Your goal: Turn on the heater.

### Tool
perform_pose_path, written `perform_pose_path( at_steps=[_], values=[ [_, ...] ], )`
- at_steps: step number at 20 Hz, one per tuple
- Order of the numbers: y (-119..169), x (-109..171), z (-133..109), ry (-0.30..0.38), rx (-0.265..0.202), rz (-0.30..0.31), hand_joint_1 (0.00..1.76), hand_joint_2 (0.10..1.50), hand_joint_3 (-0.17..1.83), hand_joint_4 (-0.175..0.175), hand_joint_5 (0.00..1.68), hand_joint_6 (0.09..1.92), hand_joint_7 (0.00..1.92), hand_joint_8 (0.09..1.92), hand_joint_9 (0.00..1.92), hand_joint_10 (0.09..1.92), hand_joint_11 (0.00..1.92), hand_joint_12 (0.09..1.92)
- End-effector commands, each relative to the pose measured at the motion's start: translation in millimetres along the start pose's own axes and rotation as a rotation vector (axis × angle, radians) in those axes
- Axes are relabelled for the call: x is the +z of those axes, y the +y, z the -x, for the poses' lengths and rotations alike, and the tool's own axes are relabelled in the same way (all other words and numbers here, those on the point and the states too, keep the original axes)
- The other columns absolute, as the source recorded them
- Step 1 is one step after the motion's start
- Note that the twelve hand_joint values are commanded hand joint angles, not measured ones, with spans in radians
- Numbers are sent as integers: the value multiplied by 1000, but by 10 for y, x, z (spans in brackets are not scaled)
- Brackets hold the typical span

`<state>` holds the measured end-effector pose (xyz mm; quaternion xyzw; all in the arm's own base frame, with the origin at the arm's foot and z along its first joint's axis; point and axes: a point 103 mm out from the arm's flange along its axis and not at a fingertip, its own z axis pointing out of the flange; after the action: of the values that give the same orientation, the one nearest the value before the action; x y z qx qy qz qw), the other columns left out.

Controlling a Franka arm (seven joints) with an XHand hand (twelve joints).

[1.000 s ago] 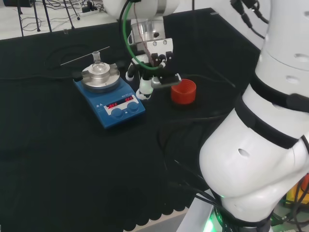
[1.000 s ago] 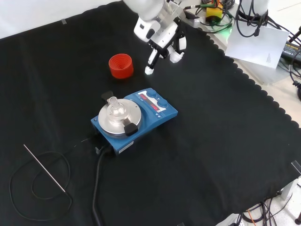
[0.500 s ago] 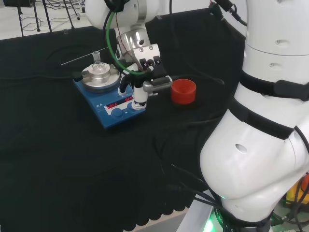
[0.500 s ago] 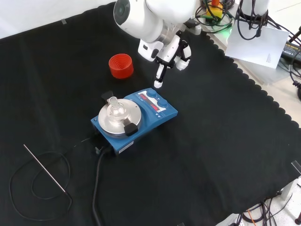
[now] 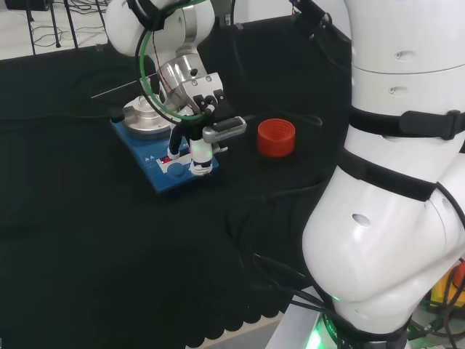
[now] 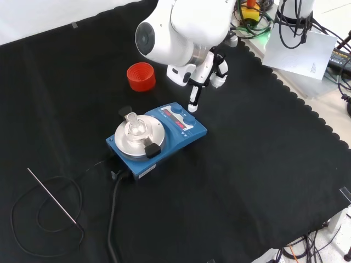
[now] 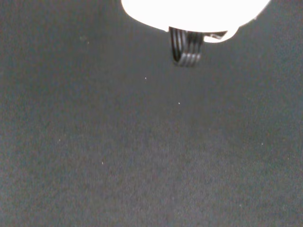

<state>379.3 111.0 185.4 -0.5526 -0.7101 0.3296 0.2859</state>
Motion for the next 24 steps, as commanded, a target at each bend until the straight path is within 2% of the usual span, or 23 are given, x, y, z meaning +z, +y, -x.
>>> perform_pose_path(
  at_steps=[1, 8, 24],
  values=[
    [56, 31, -31, -22, 8, -45, 1418, 601, 1060, -39, 244, 87, 1582, 1575, 1691, 1300, 1590, 1291],
    [120, 56, -49, -34, 13, -59, 1417, 596, 1071, -38, 243, 87, 1584, 1573, 1692, 1301, 1589, 1292],
    [202, 25, 91, -25, 29, -64, 1418, 593, 1085, -37, 254, 87, 1592, 1569, 1692, 1303, 1585, 1296]
  ],
)
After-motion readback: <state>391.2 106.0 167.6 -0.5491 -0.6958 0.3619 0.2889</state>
